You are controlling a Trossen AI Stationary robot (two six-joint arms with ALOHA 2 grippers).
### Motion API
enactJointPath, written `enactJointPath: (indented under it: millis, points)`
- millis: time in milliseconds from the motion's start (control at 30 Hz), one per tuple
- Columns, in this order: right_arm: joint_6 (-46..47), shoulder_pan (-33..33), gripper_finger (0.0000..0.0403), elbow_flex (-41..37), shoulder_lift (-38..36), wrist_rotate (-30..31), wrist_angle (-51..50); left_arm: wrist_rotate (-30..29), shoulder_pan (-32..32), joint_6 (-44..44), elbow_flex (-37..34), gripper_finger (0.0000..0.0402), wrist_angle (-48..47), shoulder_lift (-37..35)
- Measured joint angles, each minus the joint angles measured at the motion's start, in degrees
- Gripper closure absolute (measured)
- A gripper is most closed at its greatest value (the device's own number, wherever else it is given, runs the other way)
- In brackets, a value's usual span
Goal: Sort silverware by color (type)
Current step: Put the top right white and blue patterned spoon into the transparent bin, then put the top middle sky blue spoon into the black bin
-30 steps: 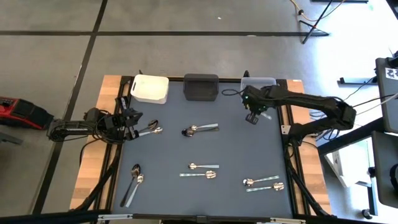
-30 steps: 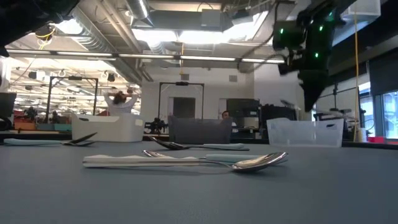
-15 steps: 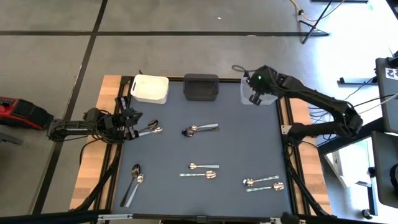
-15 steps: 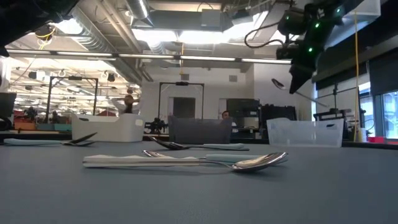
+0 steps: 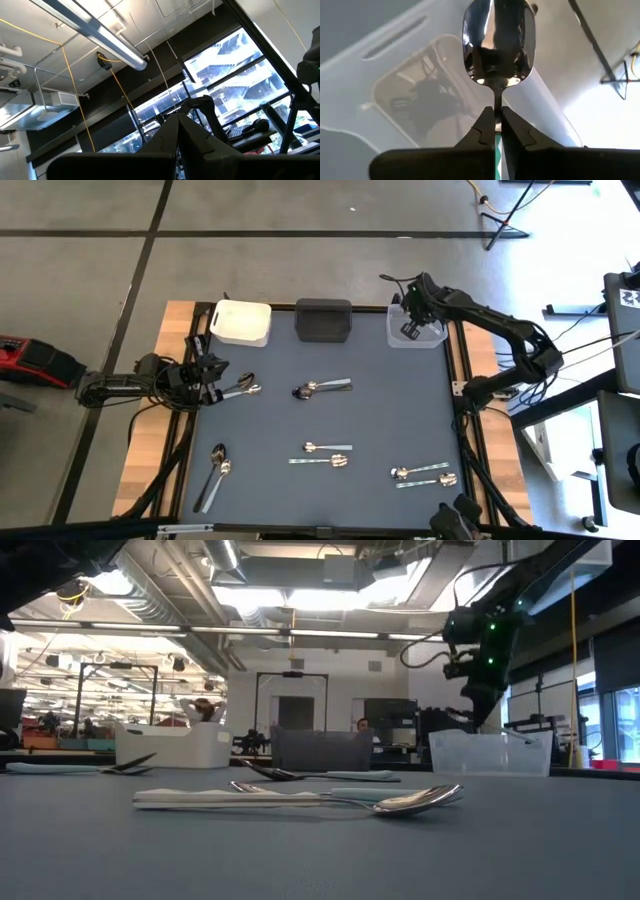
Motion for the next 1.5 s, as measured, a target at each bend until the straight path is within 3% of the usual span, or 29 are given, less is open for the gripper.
enactJointPath:
  millis: [300,600,800,1000,1167,1333,1500]
  points:
    - [3.54,-0.56,0.039,0.0,1.82,0.13,0.16,-0.02,0.01,-0.03,0.0,0.0398,-0.04,0.0]
    - [4.63,-0.49,0.0293,0.93,1.43,-0.42,-2.78,-0.17,0.0,-0.26,0.0,0.0398,-0.04,0.0]
    - [6.35,3.8,0.0272,4.75,-3.21,-3.99,-3.44,-4.19,0.02,-3.08,0.15,0.0398,-0.07,0.0]
    - [8.3,14.0,0.0272,3.09,-7.37,-15.47,6.9,-4.63,0.01,-3.06,0.17,0.0398,-0.09,0.37]
    - [9.42,24.03,0.0272,-1.96,-6.62,-23.69,21.78,-4.57,0.02,-2.98,0.17,0.0398,0.11,1.52]
    - [9.64,33.18,0.0272,-7.92,-2.68,-24.44,38.3,-3.99,0.02,-1.97,0.18,0.0398,0.92,3.2]
    - [9.55,38.37,0.0272,-10.7,5.18,-24.14,50.35,-2.79,0.01,-1.07,0.2,0.0398,2.82,5.54]
